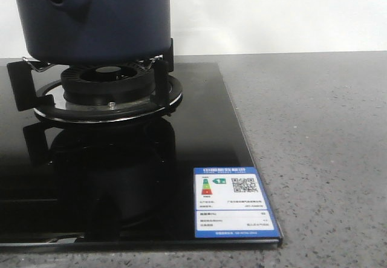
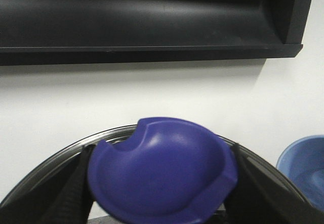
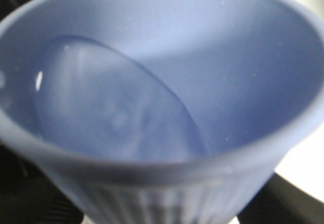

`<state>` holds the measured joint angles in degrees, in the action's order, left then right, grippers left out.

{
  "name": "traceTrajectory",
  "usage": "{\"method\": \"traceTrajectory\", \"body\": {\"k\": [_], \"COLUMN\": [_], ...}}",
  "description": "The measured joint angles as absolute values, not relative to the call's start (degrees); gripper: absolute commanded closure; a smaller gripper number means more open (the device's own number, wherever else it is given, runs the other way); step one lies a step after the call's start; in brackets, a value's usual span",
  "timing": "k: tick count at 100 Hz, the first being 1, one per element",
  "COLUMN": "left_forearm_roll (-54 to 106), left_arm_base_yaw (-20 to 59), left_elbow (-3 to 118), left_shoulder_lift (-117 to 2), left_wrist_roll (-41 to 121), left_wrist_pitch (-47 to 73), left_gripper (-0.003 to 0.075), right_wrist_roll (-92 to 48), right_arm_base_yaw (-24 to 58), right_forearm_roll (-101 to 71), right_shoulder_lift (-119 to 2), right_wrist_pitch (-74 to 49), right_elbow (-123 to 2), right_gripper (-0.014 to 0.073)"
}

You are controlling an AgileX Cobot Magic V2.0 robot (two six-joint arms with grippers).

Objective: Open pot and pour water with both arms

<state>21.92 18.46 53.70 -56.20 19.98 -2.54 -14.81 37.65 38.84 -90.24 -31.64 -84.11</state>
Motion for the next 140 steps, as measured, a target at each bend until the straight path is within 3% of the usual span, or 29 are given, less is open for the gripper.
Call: {"method": "traceTrajectory", "body": {"k": [140], "left_forearm_roll": [21.92], "left_arm_base_yaw": [18.46], "left_elbow": [53.70], "left_shoulder_lift": [-56.20], "left_wrist_roll": [19.98], "left_wrist_pitch": [-2.54], "left_gripper": [0.0365], "right_wrist_roll": [-15.10], "right_arm_base_yaw": [37.65], "right_forearm_roll": [82.20], "right_shoulder_lift": [-92.81], "right_wrist_pitch": [-20.67], "right_elbow": [-84.37], "right_gripper": [0.0208]}}
